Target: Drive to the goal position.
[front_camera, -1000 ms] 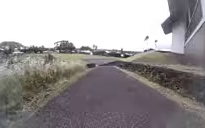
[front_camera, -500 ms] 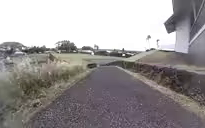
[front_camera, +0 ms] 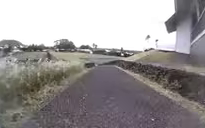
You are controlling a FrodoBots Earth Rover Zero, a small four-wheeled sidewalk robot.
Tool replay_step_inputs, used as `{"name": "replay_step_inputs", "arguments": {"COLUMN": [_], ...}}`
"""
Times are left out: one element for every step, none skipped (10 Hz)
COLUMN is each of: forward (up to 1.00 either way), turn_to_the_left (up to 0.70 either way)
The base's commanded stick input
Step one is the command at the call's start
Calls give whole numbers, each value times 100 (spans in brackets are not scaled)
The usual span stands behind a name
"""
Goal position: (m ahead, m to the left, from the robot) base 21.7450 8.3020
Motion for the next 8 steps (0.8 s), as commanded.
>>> {"name": "replay_step_inputs", "arguments": {"forward": [70,70,70,70,70,70,70,70], "turn_to_the_left": [1,1,1,1,1,-13,-33,-33]}}
